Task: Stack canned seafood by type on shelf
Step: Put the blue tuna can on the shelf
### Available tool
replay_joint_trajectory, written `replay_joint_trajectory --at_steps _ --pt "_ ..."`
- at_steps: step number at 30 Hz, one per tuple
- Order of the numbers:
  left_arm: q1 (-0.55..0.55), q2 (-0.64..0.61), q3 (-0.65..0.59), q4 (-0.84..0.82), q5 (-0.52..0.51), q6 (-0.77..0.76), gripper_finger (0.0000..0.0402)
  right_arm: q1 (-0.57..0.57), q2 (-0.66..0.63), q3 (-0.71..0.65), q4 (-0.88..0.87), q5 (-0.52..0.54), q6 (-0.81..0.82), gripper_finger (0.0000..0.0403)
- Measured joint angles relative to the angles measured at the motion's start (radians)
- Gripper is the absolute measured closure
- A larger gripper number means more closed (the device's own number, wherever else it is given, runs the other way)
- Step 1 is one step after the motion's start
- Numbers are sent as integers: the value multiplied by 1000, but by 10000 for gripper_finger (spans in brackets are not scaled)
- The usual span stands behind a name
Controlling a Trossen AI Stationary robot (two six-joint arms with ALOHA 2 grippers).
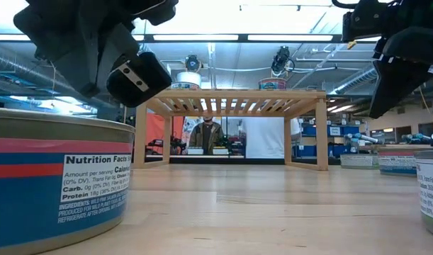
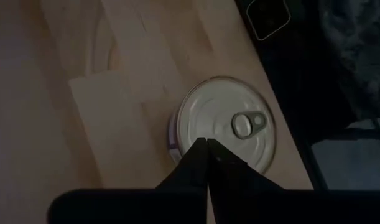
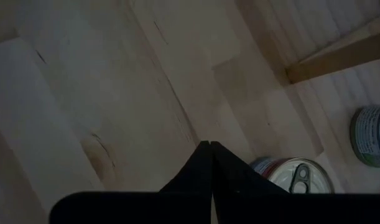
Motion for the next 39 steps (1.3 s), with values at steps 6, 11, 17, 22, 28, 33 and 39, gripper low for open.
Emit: replay_joint_trajectory --at_steps 6,11,17,22,28,33,39 --pt "-4 38 0 19 6 40 400 0 -1 -2 97 8 -43 396" --pt "-3 55 0 14 -3 65 401 0 -1 -3 233 7 -163 396" --pt "-1 60 2 -5 -93 82 401 0 -1 -3 289 6 -220 396" --pt "12 60 2 -11 -174 82 401 1 -1 -3 288 3 -219 396" --pt "48 64 -2 -40 -269 82 401 1 -1 -3 288 3 -219 396" --pt "66 63 -2 -37 -276 104 401 1 -1 -3 287 3 -219 396" --pt "77 63 -2 -34 -294 110 401 1 -1 -3 287 3 -221 396"
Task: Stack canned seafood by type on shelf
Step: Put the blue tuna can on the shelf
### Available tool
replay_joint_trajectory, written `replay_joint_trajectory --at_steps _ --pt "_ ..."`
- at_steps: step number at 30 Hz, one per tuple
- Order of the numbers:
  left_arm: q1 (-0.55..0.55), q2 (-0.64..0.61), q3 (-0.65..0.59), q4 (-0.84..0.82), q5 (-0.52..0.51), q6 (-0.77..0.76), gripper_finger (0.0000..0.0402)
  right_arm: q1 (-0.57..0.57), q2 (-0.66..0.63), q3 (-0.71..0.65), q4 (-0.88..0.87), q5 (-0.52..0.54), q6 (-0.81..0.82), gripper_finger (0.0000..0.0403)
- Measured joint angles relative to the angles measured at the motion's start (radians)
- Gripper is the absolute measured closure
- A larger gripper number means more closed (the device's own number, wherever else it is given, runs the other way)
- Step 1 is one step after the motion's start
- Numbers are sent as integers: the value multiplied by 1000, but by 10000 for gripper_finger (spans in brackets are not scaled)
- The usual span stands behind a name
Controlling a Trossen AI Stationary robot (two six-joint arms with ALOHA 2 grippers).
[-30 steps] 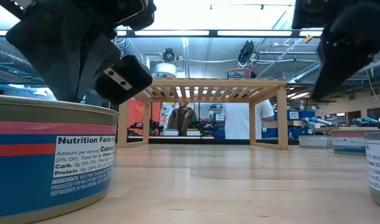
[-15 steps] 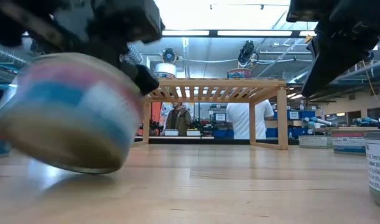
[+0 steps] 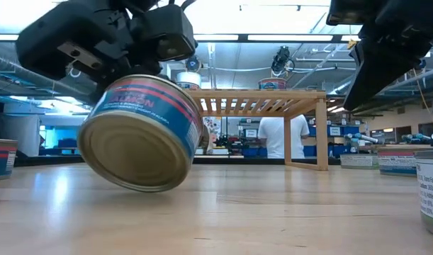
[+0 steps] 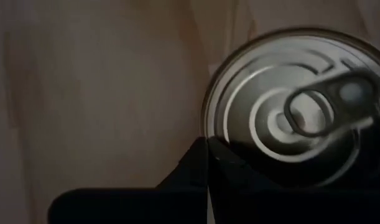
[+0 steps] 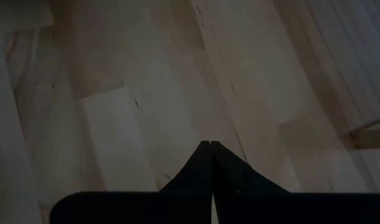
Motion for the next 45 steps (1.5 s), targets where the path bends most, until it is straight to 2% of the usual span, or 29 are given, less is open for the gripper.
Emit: replay_joint_trajectory --at_steps 25,34,39,45 --pt "20 -1 -57 66 -50 17 401 0 1 0 4 0 3 396" --pt "20 -3 -117 79 -168 -30 401 0 1 0 6 0 3 395" --pt "13 -18 -175 168 -232 -64 401 0 1 0 40 2 -25 391" --pt "-7 -48 -292 411 -275 -110 401 -6 2 -1 156 12 -127 383"
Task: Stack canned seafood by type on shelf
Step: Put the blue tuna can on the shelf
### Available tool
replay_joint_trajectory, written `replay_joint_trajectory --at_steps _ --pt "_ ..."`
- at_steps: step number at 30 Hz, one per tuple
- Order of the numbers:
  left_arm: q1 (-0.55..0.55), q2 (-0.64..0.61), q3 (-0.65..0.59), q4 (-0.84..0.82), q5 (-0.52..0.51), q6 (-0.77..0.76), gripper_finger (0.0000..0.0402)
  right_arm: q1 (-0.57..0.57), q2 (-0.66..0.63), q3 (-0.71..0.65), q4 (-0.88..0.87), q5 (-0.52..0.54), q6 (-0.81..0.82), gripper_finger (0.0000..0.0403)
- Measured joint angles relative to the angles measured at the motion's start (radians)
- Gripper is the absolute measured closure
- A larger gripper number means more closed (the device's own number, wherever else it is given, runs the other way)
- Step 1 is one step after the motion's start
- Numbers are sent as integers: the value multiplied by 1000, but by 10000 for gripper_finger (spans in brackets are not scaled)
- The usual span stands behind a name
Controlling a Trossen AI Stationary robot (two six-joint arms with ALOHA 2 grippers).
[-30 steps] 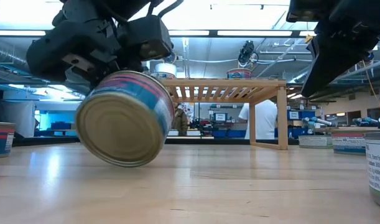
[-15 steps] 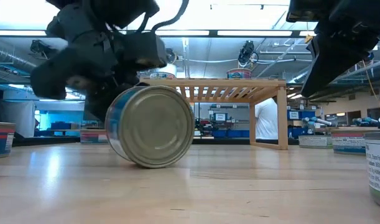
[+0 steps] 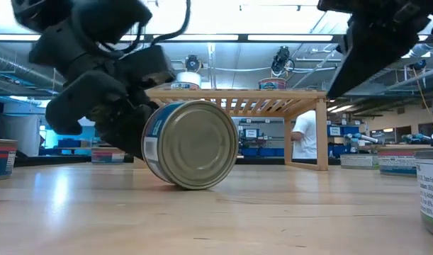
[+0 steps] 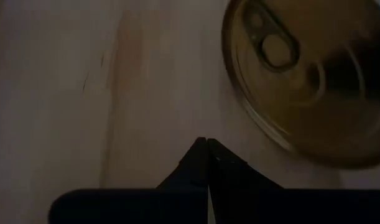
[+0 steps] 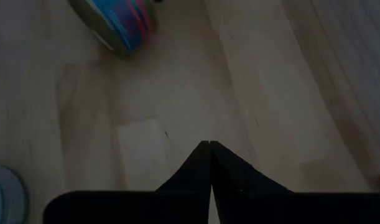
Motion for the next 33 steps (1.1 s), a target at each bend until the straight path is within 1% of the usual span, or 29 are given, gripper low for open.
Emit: replay_joint_trajectory --at_steps 4,6,10,13,15,20,24,26,33 --pt "-14 -12 -88 189 -32 -30 401 -18 12 0 132 -4 -151 372" --pt "-24 -16 -128 259 -50 -41 401 -35 24 1 227 -43 -249 364" --pt "-39 -18 -198 428 -110 -39 401 -75 47 2 365 -133 -391 338" --pt "-45 -17 -256 537 -130 -33 401 -105 59 10 394 -158 -458 309" --pt "-46 -17 -294 612 -146 -34 401 -117 67 24 372 -160 -487 286" --pt "-47 -16 -374 812 -150 -19 401 -148 91 70 381 -185 -541 223" --pt "-47 -16 -399 868 -154 4 401 -168 110 114 391 -212 -542 179" --pt "-47 -16 -402 869 -161 11 401 -174 119 129 388 -232 -540 162" --pt "-47 -15 -399 872 -160 31 401 -196 229 241 339 -321 -567 114"
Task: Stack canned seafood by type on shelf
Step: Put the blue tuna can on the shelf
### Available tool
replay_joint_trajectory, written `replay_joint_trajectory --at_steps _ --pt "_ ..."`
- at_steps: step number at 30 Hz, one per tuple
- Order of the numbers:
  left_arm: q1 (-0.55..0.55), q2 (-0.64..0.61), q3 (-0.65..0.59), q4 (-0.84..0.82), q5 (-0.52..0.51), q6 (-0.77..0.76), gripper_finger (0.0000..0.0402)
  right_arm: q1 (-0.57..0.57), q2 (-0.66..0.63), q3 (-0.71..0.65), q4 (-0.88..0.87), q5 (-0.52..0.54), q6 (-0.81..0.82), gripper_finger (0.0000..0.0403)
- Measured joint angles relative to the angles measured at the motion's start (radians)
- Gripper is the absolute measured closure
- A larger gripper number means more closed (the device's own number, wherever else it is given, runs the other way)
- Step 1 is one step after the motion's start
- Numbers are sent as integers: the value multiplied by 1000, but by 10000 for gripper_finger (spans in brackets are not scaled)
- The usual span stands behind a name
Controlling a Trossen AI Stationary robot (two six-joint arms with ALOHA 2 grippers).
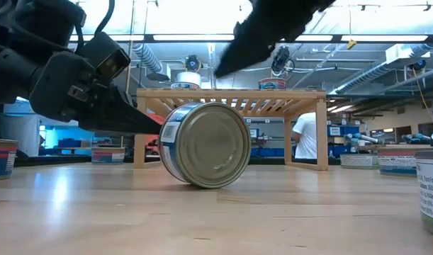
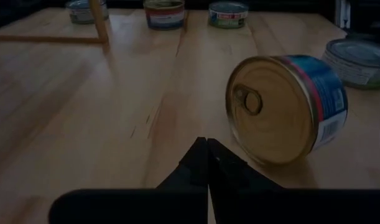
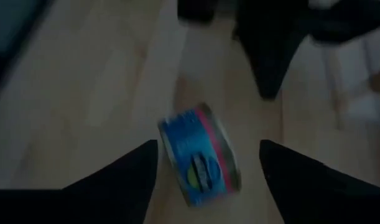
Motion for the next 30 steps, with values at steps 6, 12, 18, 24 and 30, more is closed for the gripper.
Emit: replay_joint_trajectory --at_steps 6,12,18,24,30 --pt "0 7 4 -7 1 0 401 -3 114 127 -144 3 -48 90" --pt "0 8 4 -10 1 -1 401 -3 187 209 -212 3 -113 80" --pt "0 8 4 -12 3 -1 401 -21 203 216 -226 -25 -147 88" --pt "0 8 4 -13 5 -1 401 -37 218 214 -221 -85 -143 122" --pt "0 8 4 -15 5 -1 401 -37 225 212 -221 -90 -153 177"
